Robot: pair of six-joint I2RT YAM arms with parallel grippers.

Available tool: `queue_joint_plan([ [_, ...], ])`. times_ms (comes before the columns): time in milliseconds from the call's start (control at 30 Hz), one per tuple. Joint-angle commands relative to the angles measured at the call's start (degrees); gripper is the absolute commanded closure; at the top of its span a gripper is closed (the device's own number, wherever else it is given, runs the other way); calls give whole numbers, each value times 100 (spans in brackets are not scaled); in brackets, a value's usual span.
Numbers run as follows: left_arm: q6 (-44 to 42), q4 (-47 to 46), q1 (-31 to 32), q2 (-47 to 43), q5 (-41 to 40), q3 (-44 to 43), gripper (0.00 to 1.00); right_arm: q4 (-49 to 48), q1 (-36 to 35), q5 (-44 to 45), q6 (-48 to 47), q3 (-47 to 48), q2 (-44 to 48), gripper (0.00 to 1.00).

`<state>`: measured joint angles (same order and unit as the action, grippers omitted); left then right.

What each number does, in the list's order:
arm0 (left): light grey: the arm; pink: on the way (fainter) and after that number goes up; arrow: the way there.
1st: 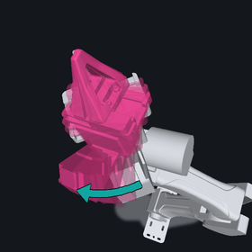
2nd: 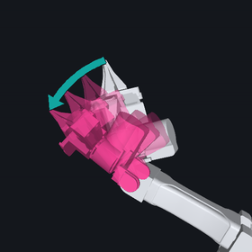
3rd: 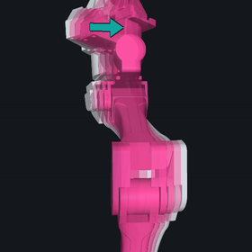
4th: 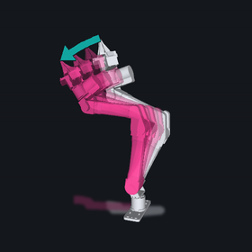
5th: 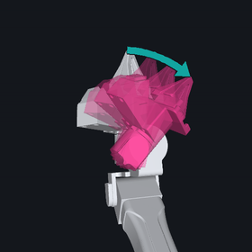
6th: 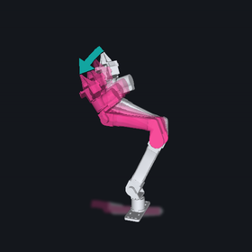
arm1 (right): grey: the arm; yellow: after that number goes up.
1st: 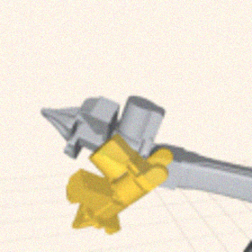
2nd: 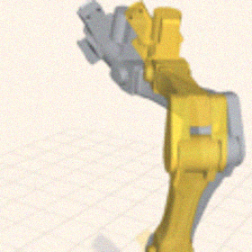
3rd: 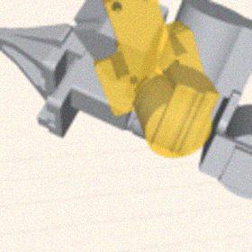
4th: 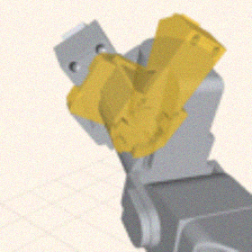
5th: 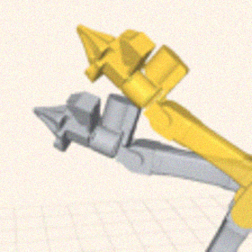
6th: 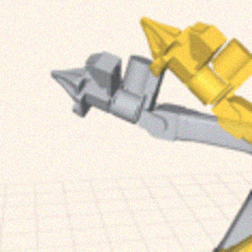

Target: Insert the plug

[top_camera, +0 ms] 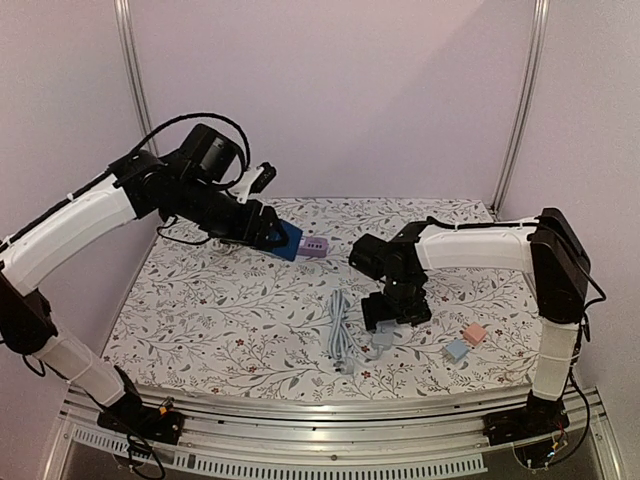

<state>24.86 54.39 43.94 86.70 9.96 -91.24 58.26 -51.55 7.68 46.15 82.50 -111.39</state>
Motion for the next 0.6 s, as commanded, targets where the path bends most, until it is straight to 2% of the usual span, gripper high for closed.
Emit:
queue_joint_plan([
  [0,-967,-1155,242,-1009,-461,707,100,157,122,-324,-124,302,-356,10],
  [133,-2298,-1261,442,-1505,-485,1199,100,251,121,-354,-426,518,-647,14],
  [300,-4089,-591,631,-1616,-3,1123,100,409,131,-315,-757,662,-901,22],
  [367,-4320,-490,633,-1629,48,1062,100,471,129,-237,-901,711,-948,27],
  [500,-4720,-344,635,-1622,251,973,100,556,130,-47,-1228,801,-989,43],
  [567,-4855,-220,637,-1572,299,920,100,587,128,43,-1399,806,-981,47],
])
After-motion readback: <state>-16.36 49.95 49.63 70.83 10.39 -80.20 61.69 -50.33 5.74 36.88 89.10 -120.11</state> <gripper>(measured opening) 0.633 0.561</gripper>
